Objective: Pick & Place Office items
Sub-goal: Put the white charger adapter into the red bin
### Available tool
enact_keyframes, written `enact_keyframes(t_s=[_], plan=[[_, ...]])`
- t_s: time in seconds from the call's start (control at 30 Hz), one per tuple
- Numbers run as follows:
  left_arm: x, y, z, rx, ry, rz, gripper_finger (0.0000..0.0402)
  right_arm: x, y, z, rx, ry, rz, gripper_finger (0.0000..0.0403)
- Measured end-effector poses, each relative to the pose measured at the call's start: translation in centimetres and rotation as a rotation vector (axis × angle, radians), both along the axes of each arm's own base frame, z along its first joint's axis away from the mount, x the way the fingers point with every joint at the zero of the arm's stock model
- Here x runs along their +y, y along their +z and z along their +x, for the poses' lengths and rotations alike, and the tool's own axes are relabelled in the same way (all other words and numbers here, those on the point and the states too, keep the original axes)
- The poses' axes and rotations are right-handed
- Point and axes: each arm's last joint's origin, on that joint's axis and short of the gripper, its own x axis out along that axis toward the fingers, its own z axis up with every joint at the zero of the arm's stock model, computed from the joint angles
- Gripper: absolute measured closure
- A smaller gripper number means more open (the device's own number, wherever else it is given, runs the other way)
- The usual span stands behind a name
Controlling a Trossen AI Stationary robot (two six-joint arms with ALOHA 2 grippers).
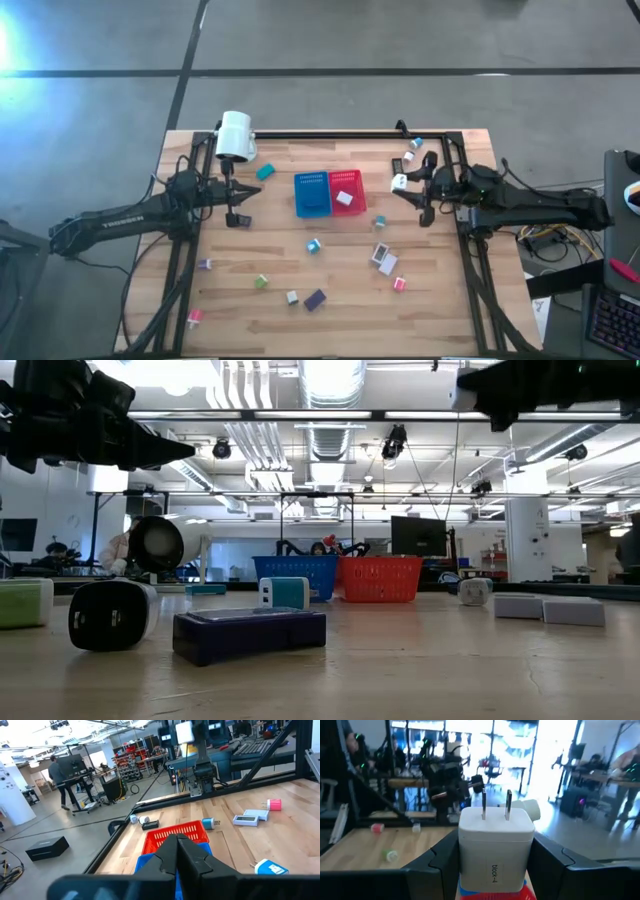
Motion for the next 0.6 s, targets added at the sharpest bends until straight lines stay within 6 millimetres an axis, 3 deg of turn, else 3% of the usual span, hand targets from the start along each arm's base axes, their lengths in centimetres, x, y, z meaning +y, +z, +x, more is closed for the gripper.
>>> enact_keyframes(t_s=[0.2, 0.3, 0.47, 0.6], plan=[[0.0, 0.0, 0.0, 0.000, 0.000, 0.003, 0.0389, 0.1, -3.9, -0.7, -0.156, -0.002, -0.049, 0.0235], [0.0, 0.0, 0.0, 0.000, 0.000, 0.003, 0.0392, 0.2, -4.9, -1.1, -0.188, -0.008, -0.056, 0.0235], [0.0, 0.0, 0.0, 0.000, 0.000, 0.003, 0.0395, 0.3, -4.1, -2.1, -0.266, -0.021, -0.081, 0.0235], [0.0, 0.0, 0.0, 0.001, 0.001, 0.003, 0.0392, 0.3, -4.4, -2.7, -0.233, -0.024, -0.077, 0.0235]])
